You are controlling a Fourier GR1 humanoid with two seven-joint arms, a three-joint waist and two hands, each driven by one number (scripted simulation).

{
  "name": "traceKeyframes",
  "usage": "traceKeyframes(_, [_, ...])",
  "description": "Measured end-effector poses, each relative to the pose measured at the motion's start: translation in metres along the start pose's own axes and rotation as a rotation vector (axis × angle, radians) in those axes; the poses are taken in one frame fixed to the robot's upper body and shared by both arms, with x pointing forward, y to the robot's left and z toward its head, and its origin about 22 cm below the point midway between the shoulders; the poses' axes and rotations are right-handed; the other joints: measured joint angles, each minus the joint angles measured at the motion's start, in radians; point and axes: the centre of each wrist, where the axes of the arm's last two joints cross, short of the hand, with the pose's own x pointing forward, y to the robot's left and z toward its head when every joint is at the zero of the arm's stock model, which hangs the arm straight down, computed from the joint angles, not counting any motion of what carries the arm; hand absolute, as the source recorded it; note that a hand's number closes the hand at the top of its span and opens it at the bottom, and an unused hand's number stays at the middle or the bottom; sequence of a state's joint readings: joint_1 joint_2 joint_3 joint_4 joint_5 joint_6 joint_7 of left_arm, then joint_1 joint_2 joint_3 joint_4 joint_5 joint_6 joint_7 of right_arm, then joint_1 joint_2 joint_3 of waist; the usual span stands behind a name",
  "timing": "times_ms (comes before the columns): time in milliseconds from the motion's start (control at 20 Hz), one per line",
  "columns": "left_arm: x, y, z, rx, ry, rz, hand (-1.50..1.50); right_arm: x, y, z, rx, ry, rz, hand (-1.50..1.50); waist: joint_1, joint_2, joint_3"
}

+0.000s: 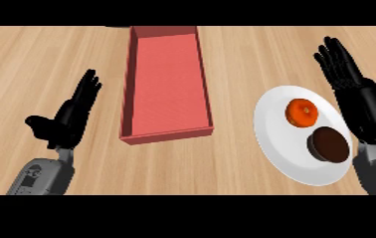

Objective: Pick the squash from the plate and place it in the cardboard box

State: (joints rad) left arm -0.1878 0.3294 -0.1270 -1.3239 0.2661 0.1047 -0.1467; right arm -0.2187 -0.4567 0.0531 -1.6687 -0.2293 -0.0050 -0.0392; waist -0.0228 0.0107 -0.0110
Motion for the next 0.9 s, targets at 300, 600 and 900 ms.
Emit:
traceKeyframes(300, [0.005, 0.018, 0.009, 0.066, 0.05, -0.167, 0.0, 0.002, -0.025, -0.03, -0.109, -0.081, -0.09, -1.5, 0.039, -0.005, 0.011])
traceKeyframes(600, [-0.001, 0.024, 0.022, 0.09, 0.115, -0.245, 0.0, -0.039, -0.055, -0.012, -0.407, 0.096, 0.122, -1.5, 0.044, -0.002, 0.011])
traceKeyframes(900, [0.002, 0.012, 0.037, 0.105, 0.145, -0.272, 0.0, -0.072, -0.071, -0.005, -0.418, 0.097, 0.169, -1.5, 0.037, -0.007, 0.012])
